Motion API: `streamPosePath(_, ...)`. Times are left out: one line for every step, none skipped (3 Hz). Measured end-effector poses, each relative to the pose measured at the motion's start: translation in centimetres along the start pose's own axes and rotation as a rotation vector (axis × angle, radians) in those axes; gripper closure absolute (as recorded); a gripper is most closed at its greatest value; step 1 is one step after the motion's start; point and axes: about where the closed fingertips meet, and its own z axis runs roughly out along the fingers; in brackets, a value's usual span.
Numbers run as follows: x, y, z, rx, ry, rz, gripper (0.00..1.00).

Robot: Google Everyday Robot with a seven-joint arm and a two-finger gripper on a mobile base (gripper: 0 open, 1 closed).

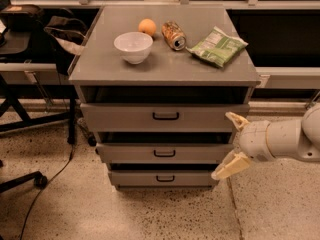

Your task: Open middle drawer

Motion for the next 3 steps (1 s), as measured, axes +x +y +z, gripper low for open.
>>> streamPosePath(0.00, 0.00, 0.00, 0.000, 0.000, 0.000, 0.27)
streamPosePath(0.00, 0.00, 0.00, 0.000, 0.000, 0.000, 0.50)
streamPosePath(-0.13, 0.36, 0.09, 0.009, 0.006, -0.006, 0.73)
